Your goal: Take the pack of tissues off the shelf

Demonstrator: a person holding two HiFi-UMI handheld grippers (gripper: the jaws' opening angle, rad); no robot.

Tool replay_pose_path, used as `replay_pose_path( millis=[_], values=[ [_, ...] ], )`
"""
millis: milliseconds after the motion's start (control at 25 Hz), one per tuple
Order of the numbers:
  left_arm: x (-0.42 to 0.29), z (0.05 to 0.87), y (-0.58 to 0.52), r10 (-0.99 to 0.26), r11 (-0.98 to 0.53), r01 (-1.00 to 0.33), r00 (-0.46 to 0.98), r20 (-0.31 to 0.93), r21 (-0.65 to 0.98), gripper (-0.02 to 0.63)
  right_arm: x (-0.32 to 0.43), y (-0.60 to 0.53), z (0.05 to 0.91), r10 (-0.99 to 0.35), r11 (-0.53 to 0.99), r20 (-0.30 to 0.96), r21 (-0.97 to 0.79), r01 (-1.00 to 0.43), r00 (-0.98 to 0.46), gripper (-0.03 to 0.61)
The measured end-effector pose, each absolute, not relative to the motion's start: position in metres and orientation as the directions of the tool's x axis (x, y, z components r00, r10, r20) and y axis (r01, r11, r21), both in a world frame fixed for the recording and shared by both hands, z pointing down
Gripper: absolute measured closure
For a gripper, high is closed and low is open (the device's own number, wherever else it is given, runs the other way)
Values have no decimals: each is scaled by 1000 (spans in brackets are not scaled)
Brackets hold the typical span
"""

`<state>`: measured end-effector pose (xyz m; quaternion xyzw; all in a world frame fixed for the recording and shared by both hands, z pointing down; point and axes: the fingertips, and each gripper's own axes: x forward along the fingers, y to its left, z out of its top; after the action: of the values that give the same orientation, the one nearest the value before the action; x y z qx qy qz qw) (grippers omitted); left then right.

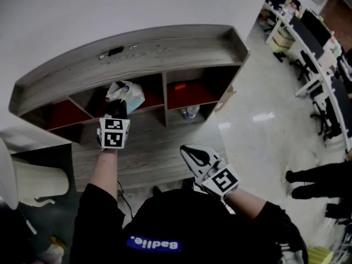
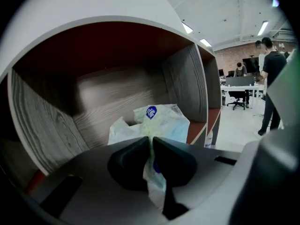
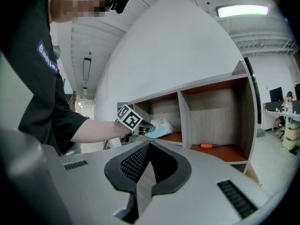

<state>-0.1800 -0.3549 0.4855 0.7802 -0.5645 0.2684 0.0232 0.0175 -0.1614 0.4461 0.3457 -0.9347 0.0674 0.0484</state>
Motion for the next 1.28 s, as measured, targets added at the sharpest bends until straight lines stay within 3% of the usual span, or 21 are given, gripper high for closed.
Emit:
replay_pose_path(
  millis=[1280],
  values=[
    [-132, 414, -233, -862, -477, -853, 407, 304, -211, 589, -2, -155, 434, -606, 784, 112, -86, -615, -788, 549]
  ],
)
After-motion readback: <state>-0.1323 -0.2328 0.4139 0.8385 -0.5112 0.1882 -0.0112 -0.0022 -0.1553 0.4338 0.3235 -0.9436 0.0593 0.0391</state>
